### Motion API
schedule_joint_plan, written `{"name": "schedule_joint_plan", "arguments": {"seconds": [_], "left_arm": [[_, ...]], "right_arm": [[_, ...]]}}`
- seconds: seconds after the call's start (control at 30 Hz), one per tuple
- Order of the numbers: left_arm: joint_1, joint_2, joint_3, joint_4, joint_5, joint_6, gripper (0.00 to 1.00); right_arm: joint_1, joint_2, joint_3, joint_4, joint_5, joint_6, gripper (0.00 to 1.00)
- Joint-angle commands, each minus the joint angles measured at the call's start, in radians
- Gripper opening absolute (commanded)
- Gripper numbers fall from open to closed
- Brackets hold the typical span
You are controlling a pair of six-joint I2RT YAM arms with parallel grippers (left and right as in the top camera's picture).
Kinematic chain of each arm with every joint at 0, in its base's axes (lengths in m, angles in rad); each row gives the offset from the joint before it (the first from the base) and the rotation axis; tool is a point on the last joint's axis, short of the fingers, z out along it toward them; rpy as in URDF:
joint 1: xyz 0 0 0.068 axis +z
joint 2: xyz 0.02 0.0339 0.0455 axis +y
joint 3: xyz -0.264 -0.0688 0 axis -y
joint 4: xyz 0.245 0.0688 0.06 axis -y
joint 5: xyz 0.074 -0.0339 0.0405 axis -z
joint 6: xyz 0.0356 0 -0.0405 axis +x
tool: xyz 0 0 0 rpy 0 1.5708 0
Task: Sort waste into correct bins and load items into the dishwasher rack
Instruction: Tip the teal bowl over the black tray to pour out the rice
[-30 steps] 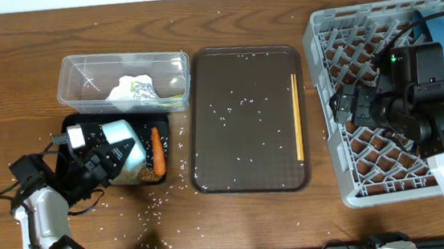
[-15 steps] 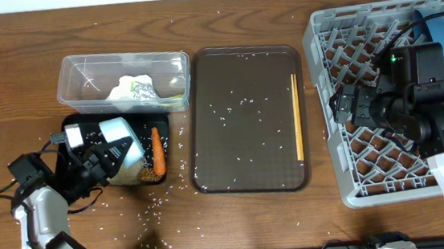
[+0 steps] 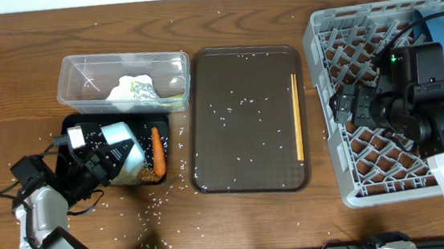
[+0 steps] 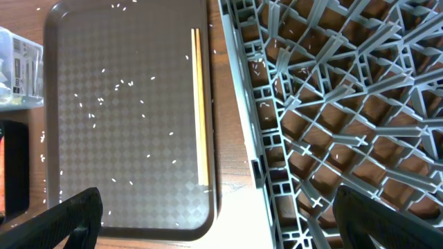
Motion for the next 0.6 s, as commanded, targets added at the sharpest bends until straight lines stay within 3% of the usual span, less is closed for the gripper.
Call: {"name": "schedule_joint_plan", "arguments": {"seconds": [0.0,0.03,0.1,0.3,0.37,0.43,0.5,0.57], "left_arm": [[0.009,0.007,-0.007,0.006,0.0,-0.043,0.06],[0.007,0.007,-0.008,0.007,-0.017,-0.024,0.07],[0.007,0.007,-0.008,0.006,0.085,-0.075,0.06],[0.006,0.014,-0.008,0.098,0.043,-0.039,0.06],[0.01,0.014,-0.008,0.105,0.002,-0.109,0.07],[0.011,0.014,-0.008,0.1,0.082,-0.14,0.06],[0.006,0.014,-0.01,0.103,-0.031,-0.077,0.06],[0.007,0.016,-0.01,0.105,0.025,-0.178,0.06]], "right_arm": [[0.0,0.001,0.005,0.005,0.0,0.014,0.99],[0.0,0.001,0.005,0.004,0.0,0.013,0.99],[0.0,0.001,0.005,0.005,0.0,0.013,0.99],[0.0,0.001,0.005,0.009,0.0,0.014,0.99],[0.0,0.001,0.005,0.009,0.0,0.014,0.99],[0.0,0.001,0.005,0.005,0.0,0.013,0.99],[0.0,0.001,0.005,0.002,0.0,0.013,0.99],[0.0,0.001,0.005,0.006,0.0,0.013,0.99]]}}
